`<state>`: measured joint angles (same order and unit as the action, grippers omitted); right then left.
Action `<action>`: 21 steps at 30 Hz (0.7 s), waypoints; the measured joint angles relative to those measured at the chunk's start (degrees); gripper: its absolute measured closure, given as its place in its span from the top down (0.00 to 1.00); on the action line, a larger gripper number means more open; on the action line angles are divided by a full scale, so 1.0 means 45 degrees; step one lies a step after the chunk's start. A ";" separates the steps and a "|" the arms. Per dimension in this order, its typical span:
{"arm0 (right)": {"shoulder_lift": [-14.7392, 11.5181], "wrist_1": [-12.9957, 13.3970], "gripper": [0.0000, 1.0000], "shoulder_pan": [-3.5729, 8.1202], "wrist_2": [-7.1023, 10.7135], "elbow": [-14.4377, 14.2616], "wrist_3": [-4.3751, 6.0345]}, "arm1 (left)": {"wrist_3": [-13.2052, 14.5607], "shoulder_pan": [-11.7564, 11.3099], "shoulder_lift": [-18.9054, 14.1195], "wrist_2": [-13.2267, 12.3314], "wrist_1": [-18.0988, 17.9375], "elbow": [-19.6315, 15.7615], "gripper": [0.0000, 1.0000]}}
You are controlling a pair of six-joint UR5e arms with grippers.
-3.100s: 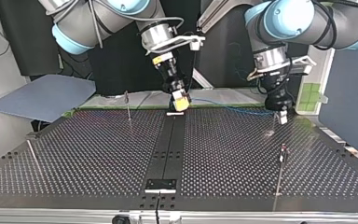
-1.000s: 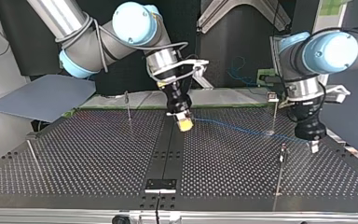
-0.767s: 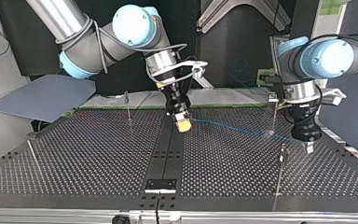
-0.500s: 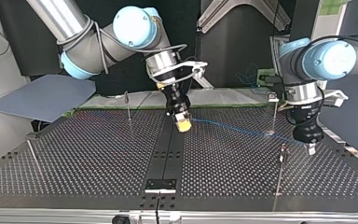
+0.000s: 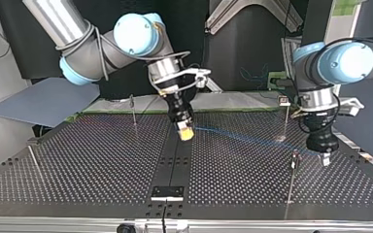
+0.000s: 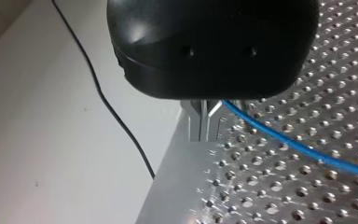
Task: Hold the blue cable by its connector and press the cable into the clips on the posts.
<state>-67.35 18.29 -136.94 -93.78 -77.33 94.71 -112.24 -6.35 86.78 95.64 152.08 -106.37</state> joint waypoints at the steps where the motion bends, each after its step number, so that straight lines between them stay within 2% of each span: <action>1: 0.0006 0.0005 0.00 0.0052 0.0024 0.0003 -0.0001 | -0.0036 -0.0009 0.0003 -0.0022 -0.0037 0.0008 0.08; 7: 0.0023 0.0017 0.00 0.0320 0.0123 0.0037 0.0010 | -0.0150 -0.0026 0.0134 -0.0087 -0.0196 0.0065 0.08; 12: 0.0033 0.0019 0.00 0.0475 0.0185 0.0042 0.0006 | -0.0143 -0.0029 0.0404 -0.0240 -0.0193 0.0136 0.08; 21: 0.0091 0.0062 0.00 0.0768 0.0304 0.0045 0.0012 | -0.0327 -0.0039 0.0464 -0.0274 -0.0463 0.0192 0.08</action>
<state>-66.94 18.57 -133.48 -92.42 -77.13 94.76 -113.71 -6.53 88.87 94.40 150.00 -105.51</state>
